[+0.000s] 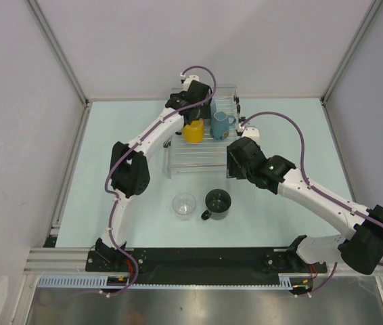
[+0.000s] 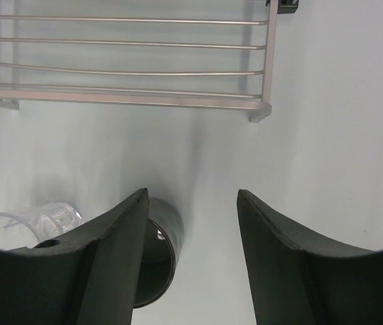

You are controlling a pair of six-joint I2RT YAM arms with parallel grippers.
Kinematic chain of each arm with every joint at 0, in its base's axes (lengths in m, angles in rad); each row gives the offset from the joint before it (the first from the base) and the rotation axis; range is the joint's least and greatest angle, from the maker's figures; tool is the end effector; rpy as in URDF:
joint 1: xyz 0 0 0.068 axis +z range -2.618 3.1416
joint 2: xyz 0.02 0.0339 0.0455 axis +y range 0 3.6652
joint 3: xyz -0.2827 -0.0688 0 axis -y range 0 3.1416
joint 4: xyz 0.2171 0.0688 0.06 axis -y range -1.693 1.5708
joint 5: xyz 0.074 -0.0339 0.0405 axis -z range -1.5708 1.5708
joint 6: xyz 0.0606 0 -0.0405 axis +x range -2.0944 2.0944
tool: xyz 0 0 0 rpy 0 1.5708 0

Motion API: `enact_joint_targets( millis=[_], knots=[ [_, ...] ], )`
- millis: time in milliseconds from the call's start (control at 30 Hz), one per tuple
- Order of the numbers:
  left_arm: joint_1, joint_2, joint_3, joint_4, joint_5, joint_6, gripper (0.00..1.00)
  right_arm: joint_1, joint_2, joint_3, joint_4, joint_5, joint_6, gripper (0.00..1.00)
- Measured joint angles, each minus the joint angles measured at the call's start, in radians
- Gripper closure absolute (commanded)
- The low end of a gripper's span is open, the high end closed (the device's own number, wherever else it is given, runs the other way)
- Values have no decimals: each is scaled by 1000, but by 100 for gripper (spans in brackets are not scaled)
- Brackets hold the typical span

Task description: Unload the cups from the dish rack

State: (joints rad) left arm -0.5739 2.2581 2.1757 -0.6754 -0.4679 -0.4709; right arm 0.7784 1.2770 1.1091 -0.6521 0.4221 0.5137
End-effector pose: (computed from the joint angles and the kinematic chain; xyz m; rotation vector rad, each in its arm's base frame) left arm 0.4462 -0.2559 0.2859 -0.1131 2.2284 -0.0183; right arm 0.1957 0.1581 0.3124 -0.1109 2.3030 0.1521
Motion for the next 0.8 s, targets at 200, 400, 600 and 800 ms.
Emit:
enact_joint_targets(
  millis=[200,400,600,800],
  knots=[
    [0,6,-7,-42,3,-37,0,-24,12,0,10,-26,-12,40],
    [-3,5,-53,-25,6,-83,0,-32,22,0,26,-47,-14,40],
    [-4,7,-45,-31,9,-83,0,-35,23,0,32,-55,-19,40],
    [-3,17,-31,-34,26,-79,0,-56,23,0,33,-64,-19,40]
  ],
)
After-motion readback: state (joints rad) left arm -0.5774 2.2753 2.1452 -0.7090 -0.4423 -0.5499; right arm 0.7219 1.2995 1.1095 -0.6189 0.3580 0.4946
